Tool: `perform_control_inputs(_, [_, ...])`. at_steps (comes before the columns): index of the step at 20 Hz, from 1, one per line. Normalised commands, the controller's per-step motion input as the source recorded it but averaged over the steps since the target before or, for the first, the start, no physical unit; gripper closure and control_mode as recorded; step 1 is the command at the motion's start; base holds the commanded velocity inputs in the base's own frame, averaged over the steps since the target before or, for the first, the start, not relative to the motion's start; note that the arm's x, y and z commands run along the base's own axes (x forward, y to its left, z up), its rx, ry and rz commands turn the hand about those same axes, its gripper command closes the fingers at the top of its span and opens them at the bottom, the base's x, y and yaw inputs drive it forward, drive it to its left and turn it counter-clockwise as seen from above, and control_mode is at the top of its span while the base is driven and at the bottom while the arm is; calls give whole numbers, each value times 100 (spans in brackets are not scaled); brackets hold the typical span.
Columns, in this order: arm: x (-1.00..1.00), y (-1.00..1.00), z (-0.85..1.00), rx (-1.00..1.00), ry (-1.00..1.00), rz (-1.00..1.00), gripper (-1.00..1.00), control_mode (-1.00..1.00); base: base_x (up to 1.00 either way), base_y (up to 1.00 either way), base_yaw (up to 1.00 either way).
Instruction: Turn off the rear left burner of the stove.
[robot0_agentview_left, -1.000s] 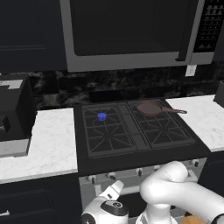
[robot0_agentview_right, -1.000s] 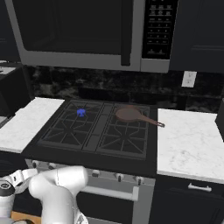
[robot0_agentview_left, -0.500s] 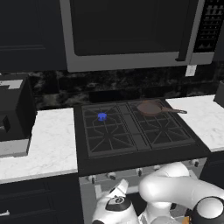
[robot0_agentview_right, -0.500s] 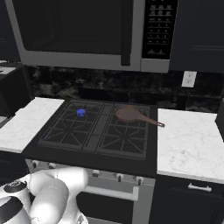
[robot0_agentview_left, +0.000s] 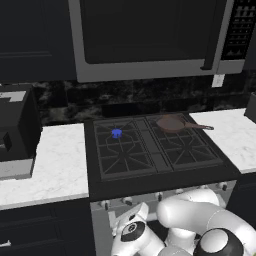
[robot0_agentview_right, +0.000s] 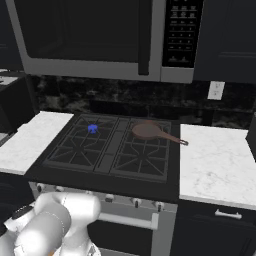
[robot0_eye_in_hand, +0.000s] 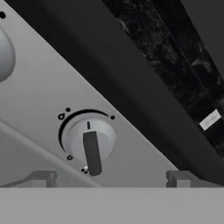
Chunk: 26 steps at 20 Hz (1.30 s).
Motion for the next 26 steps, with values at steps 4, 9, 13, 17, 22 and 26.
perform_control_inputs(4, [-3,0,0,1,-37,0,-100,-100,0,0,0])
perform_control_inputs(9, [2,0,0,0,-3,0,-100,-100,0,0,0])
perform_control_inputs(13, [3,4,7,0,-1,0,-100,-100,0,0,0])
perform_control_inputs(17, [9,6,18,0,0,3,-100,-100,0,0,0])
perform_control_inputs(22, [8,0,0,0,1,7,-100,-100,0,0,0])
perform_control_inputs(26, [29,-10,0,0,21,9,-100,-100,0,0,0])
